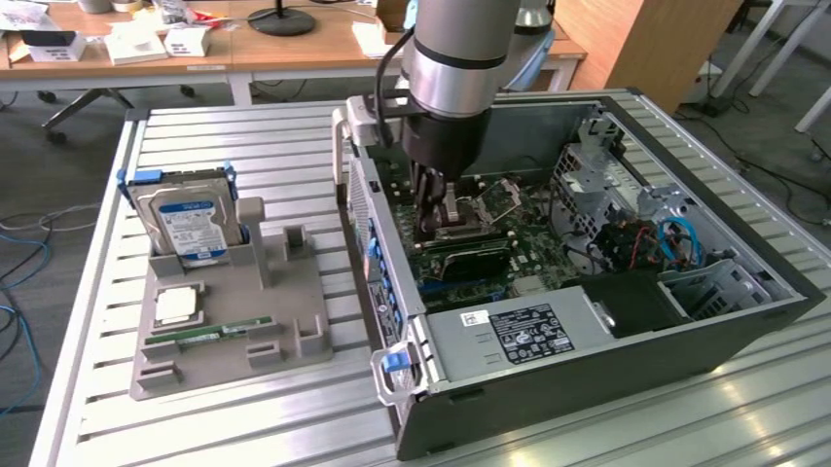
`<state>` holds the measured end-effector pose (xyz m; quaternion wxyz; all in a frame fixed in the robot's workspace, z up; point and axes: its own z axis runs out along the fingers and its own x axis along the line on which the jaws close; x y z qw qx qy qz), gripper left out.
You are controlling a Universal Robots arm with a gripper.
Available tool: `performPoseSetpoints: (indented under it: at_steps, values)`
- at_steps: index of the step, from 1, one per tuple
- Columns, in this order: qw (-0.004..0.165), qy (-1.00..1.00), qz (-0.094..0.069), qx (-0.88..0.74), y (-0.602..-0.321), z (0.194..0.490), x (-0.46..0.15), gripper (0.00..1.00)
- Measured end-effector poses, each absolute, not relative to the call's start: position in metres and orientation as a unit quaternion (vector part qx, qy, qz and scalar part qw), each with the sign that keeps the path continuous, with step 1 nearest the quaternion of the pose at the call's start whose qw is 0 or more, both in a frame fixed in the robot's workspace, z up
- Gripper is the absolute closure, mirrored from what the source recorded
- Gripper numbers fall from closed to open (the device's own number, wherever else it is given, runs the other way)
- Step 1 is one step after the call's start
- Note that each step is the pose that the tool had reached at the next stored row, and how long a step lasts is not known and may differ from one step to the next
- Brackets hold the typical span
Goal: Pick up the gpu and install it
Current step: 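Press down on the gpu until it lock into place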
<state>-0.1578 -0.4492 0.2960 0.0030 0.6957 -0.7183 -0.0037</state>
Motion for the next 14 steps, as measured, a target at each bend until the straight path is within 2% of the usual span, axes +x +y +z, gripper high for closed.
performPoseSetpoints:
  at_steps: [14]
  values:
    - [0.003,-0.718,-0.004,0.696,-0.4492,0.2960,-0.1699,0.89]
